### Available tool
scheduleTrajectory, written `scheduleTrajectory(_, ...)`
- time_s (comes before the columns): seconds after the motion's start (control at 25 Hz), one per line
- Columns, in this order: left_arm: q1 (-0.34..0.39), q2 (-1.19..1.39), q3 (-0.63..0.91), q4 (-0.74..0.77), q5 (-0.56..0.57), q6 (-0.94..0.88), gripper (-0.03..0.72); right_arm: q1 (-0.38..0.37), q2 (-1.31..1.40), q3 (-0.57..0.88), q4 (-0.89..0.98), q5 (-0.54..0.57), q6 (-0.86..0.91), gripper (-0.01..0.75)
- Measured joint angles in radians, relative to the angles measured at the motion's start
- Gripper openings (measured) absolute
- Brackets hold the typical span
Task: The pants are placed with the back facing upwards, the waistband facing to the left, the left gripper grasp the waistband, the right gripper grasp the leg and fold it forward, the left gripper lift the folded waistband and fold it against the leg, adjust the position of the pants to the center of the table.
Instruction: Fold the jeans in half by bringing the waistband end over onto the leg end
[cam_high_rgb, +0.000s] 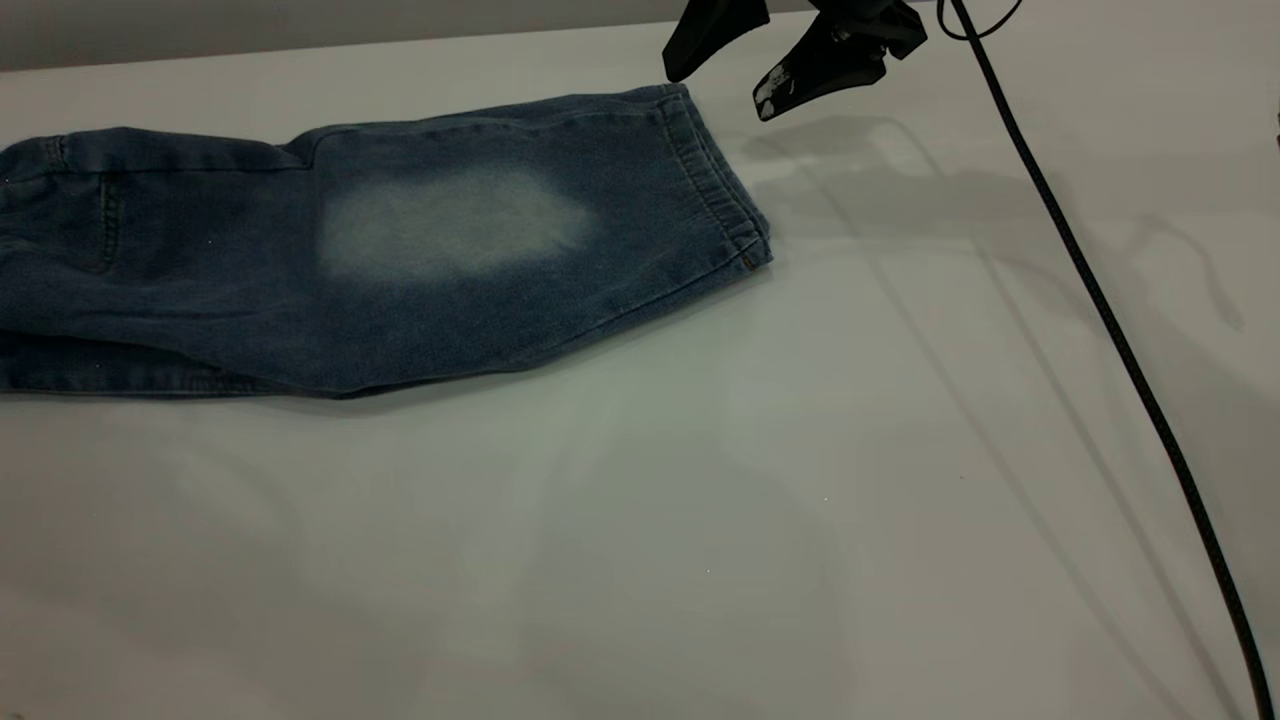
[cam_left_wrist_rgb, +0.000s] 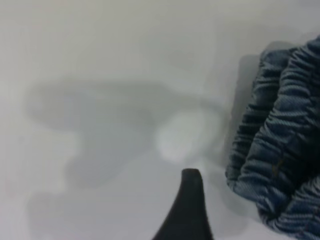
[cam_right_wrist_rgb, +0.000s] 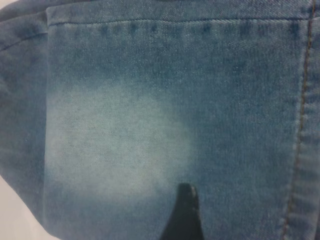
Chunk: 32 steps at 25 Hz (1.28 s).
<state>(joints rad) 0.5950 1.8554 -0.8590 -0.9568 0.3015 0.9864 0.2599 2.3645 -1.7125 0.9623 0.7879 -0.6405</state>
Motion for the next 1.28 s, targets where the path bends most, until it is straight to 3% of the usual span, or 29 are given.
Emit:
scheduleTrajectory(0.32,-0.003,0.161,-0.103,-0.075,0.128,0.0,0.646,0.0,0.0,0.0,0.0,0.012,-0.002,0.552)
scheduleTrajectory(0.8,-0.129,0.321,-0.188,-0.081,0.082,0.002,0.622,0.0,0.0,0.0,-0.001,0.031,-0.002,0.552)
scheduleTrajectory(0.96,-0.155,0.332,-0.193,-0.133,0.073,-0.024,0.519,0.0,0.0,0.0,-0.001,0.038,-0.002,0.552)
scheduleTrajectory(1.16,-0.168,0.337,-0.192,-0.164,0.098,-0.026,0.244,0.026,0.005,0.0,0.013,0.037,-0.001,0.552)
scheduleTrajectory(1.28,-0.168,0.331,-0.192,-0.16,0.111,-0.026,0.23,0.062,0.023,0.0,0.036,0.012,-0.028,0.552)
